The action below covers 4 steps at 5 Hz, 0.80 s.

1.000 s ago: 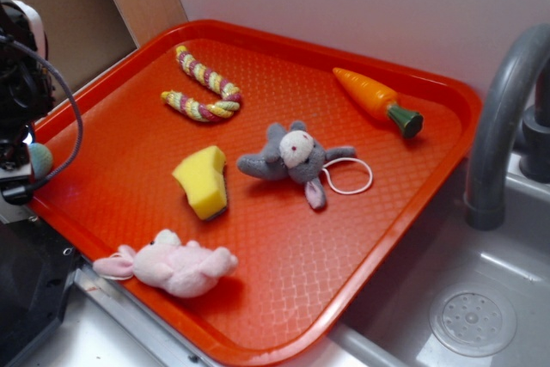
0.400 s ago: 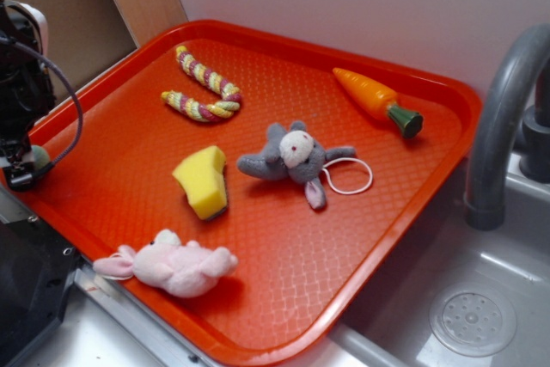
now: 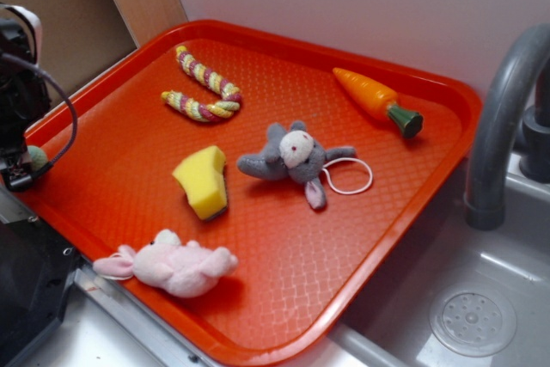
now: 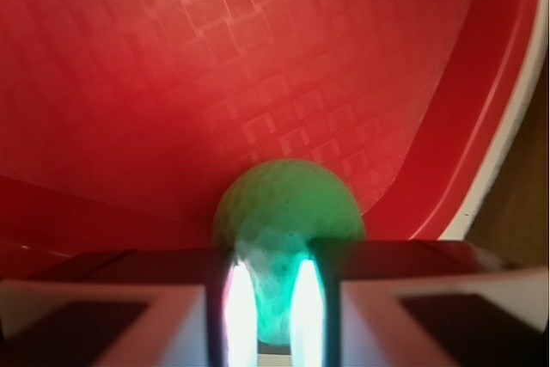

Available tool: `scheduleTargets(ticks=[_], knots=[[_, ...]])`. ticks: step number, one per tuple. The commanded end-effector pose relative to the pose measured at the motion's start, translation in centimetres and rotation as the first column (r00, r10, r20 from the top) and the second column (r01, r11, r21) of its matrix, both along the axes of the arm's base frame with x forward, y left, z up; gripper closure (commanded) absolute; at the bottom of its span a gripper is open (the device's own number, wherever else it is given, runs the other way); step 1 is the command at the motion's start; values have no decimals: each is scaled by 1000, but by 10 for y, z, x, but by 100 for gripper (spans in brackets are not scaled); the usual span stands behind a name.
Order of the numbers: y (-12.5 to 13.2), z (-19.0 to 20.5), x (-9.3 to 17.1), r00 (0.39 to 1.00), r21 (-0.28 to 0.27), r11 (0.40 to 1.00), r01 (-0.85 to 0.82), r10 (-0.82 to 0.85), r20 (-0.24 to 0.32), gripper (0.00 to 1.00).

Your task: Grab the green ball.

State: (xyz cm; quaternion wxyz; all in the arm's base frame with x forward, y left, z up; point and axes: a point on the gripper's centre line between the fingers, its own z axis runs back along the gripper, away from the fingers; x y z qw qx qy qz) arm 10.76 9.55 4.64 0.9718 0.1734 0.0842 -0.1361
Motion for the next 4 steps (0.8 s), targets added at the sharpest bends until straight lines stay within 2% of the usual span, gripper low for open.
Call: scheduleTargets(ticks=[1,2,3,4], knots=[[-70,71,59,934,-201,972,-120,179,311,100],[-100,104,87,907,-307,921,-240,325,268,100],[-124,140,106,876,-352,898,-264,376,302,100],[-138,170,109,871,-377,890,-257,382,309,100]])
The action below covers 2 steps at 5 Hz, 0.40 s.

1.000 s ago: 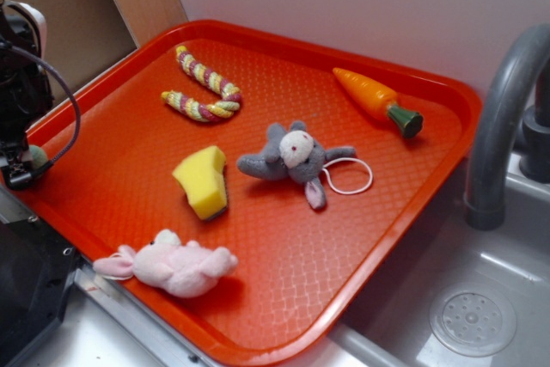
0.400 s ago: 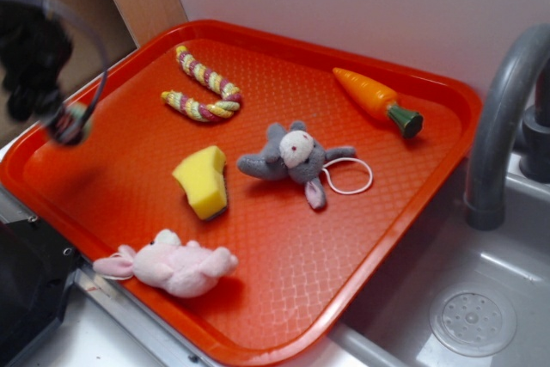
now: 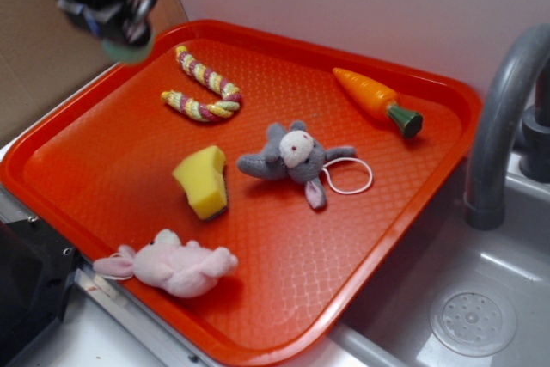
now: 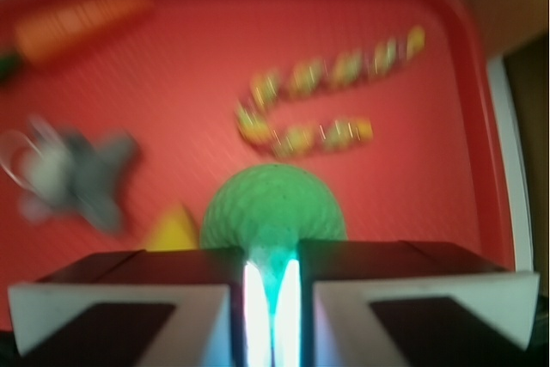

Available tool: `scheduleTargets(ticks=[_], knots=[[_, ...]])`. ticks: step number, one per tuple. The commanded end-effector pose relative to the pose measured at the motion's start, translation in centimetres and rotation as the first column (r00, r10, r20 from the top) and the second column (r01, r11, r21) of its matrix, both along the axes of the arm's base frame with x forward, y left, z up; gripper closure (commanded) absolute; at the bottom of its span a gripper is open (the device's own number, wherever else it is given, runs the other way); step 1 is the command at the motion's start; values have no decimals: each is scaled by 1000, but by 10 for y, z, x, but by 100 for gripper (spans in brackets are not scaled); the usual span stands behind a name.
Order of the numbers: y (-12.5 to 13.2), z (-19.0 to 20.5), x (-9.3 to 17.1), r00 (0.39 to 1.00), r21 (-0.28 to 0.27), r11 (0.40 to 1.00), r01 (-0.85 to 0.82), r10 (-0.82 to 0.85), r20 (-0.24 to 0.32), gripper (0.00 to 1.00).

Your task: Grab the green ball.

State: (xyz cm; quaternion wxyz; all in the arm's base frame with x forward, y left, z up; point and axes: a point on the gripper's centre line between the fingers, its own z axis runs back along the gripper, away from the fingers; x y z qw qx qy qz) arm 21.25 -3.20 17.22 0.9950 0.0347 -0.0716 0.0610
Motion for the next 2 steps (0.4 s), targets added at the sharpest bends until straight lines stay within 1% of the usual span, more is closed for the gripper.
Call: scheduleTargets(ticks=[1,2], knots=[[-17,60,-6,989,30,999,-37,32,147,100],[-11,53,-13,984,6,996,-90,88,157,100]])
